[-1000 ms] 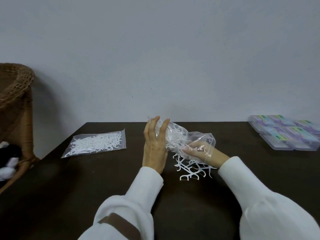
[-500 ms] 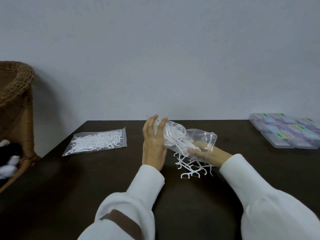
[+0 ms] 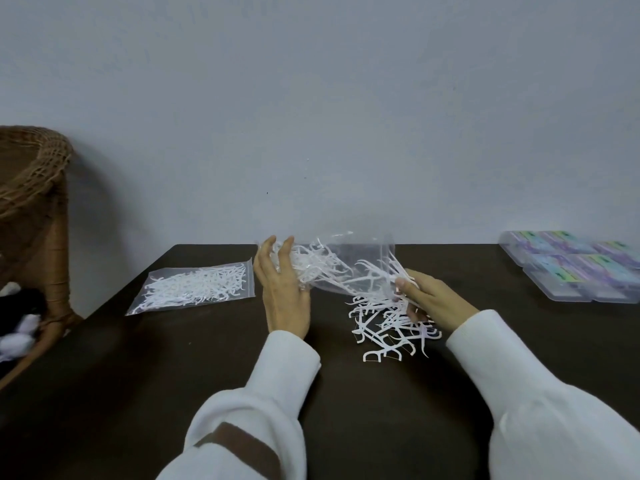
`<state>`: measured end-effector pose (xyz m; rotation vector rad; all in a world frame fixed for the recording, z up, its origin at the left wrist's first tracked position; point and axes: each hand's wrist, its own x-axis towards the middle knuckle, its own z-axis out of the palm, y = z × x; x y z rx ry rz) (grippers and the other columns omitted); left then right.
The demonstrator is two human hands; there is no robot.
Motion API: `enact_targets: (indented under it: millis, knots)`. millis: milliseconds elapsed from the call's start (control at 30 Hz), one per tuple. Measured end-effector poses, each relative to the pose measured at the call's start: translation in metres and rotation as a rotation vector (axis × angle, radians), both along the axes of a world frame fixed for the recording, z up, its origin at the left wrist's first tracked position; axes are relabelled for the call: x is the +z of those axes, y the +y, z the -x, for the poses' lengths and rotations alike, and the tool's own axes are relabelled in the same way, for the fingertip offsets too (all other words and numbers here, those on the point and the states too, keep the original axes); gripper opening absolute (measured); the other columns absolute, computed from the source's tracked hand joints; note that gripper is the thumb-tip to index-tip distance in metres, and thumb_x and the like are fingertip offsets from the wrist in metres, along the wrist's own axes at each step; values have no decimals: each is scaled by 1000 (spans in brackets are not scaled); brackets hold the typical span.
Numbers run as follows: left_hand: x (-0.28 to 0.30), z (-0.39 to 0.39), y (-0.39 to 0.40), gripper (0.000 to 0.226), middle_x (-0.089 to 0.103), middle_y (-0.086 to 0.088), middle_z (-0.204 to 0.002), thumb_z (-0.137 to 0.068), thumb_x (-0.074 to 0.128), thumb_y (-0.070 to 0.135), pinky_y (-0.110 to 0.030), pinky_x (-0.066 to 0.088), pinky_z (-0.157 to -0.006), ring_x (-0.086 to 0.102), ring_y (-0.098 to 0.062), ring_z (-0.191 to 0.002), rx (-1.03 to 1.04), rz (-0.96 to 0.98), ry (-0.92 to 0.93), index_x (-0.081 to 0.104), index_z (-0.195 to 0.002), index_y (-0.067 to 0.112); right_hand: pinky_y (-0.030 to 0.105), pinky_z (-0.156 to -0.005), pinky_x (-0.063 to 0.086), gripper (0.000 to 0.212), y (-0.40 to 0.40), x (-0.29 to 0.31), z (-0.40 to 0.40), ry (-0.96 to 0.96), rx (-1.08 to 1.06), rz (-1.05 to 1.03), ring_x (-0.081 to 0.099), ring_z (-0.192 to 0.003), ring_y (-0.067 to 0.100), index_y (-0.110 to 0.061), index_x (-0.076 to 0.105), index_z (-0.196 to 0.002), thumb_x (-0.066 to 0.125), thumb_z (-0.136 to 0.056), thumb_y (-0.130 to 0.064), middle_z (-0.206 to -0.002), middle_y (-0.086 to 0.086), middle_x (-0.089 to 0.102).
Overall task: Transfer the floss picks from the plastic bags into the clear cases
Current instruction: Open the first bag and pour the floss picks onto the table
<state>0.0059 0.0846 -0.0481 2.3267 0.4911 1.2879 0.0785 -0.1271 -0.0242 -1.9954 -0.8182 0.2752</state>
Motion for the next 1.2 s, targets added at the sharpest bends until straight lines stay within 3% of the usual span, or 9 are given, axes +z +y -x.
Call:
enact_targets:
  millis: [133,300,433,600,767,867,967,1067,1200]
  knots:
    - [3,3,9,77,25,-9,-145,-69,72,-13,-28,36,-101,20,-24,-137,54,103,-65,44,-135,15,11,-46,34,25,-5,3,-4,-23,-37,-53,40,-44,0,-14,52,-92,34,-100,-30,-72,-1,54]
    - [9,7,15,69,25,-8,-145,-74,71,-7,-28,40,-97,23,-24,-135,153,251,-109,44,-133,17,24,-61,37,25,-12,-2,-12,-129,-87,107,47,-62,13,-20,48,-80,35,-100,-27,-70,-2,55]
    - [10,8,16,68,24,-9,-146,-76,71,-6,-27,35,-99,20,-24,-136,172,322,-111,43,-134,16,26,-66,41,16,-11,-13,-19,-170,-99,296,54,-73,16,-25,47,-82,43,-97,-29,-80,2,59]
    - [12,7,11,67,24,-8,-146,-76,72,-3,-31,37,-100,21,-24,-136,158,322,-91,44,-133,18,36,-89,48,16,-8,-18,-22,-211,-114,360,58,-97,17,-26,54,-104,57,-90,-31,-106,-2,59]
    - [13,6,4,67,24,-7,-145,-77,70,-3,-27,37,-98,22,-21,-134,118,311,-60,42,-134,19,34,-88,51,20,-9,-14,-21,-285,-136,211,60,-91,8,-32,54,-99,63,-87,-19,-95,-11,62]
    - [13,6,1,68,24,-7,-145,-76,70,-4,-24,34,-98,21,-21,-135,78,283,-44,42,-134,18,25,-85,50,14,-7,-7,-14,-301,-174,-13,61,-92,4,-29,60,-94,59,-89,-16,-96,-11,65]
    - [11,4,-4,69,25,-9,-144,-73,70,-8,-19,29,-96,21,-24,-135,-3,217,-42,44,-133,15,29,-79,55,11,-1,5,-2,-60,-92,-318,61,-98,13,-22,60,-92,52,-93,-16,-102,-5,64]
    - [9,4,-11,70,24,-10,-146,-74,72,-2,-17,26,-97,21,-23,-135,-87,126,-11,42,-135,13,30,-67,59,9,5,10,7,157,10,-438,68,-88,23,-19,52,-99,46,-95,-13,-111,0,60]
    - [3,1,-9,90,18,-9,-144,-65,81,8,-21,29,-96,17,-22,-132,-130,-14,34,34,-141,10,27,-52,56,21,4,8,5,111,-84,-549,68,-63,32,-19,37,-94,43,-93,2,-110,0,59]
